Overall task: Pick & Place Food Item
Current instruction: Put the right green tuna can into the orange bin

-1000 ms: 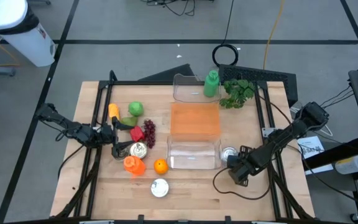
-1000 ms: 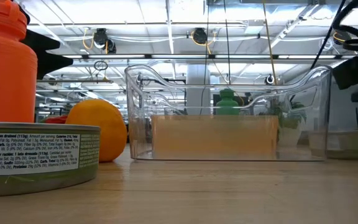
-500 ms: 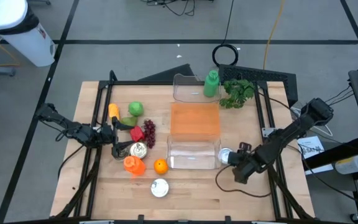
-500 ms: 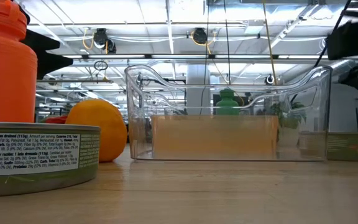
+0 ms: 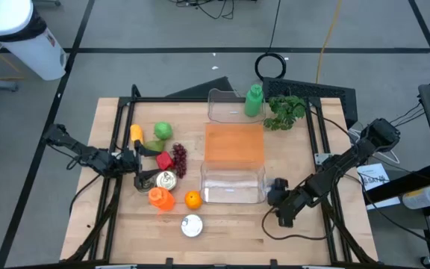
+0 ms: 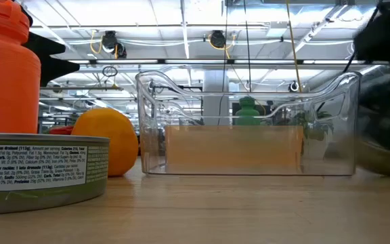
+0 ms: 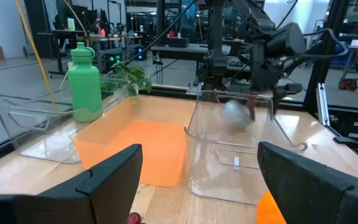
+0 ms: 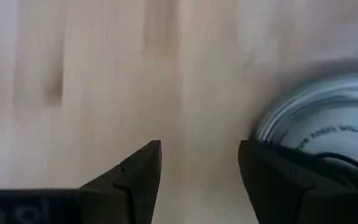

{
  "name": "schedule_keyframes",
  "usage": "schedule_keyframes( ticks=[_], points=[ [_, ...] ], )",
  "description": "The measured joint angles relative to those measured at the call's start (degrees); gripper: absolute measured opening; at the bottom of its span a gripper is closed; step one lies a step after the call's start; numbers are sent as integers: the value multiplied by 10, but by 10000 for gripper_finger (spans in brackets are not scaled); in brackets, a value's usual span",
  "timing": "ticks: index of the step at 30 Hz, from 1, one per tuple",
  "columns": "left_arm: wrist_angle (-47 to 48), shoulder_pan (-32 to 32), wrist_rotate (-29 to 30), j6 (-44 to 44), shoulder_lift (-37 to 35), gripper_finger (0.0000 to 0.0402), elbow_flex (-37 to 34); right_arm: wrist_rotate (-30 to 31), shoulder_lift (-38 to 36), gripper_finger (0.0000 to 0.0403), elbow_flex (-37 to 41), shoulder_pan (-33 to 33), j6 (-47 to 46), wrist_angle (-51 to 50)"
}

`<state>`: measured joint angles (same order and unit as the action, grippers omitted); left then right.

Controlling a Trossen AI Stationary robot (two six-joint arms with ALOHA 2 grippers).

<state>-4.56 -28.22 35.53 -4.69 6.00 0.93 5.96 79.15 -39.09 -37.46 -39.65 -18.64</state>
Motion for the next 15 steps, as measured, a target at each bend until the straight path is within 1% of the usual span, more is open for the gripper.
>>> schedule_keyframes(
  ticks=[2, 4, 10, 15],
  points=[
    [0, 0, 0, 0, 0, 333, 0, -43, 2, 200, 4, -2, -4, -4],
    [0, 0, 0, 0, 0, 333, 0, -62, 1, 200, 3, -2, -10, 8],
    [-2, 0, 0, 0, 0, 333, 0, -64, 1, 200, 6, -2, -16, 0],
    [-3, 0, 0, 0, 0, 333, 0, -83, -5, 201, 6, -2, -55, -30]
  ],
)
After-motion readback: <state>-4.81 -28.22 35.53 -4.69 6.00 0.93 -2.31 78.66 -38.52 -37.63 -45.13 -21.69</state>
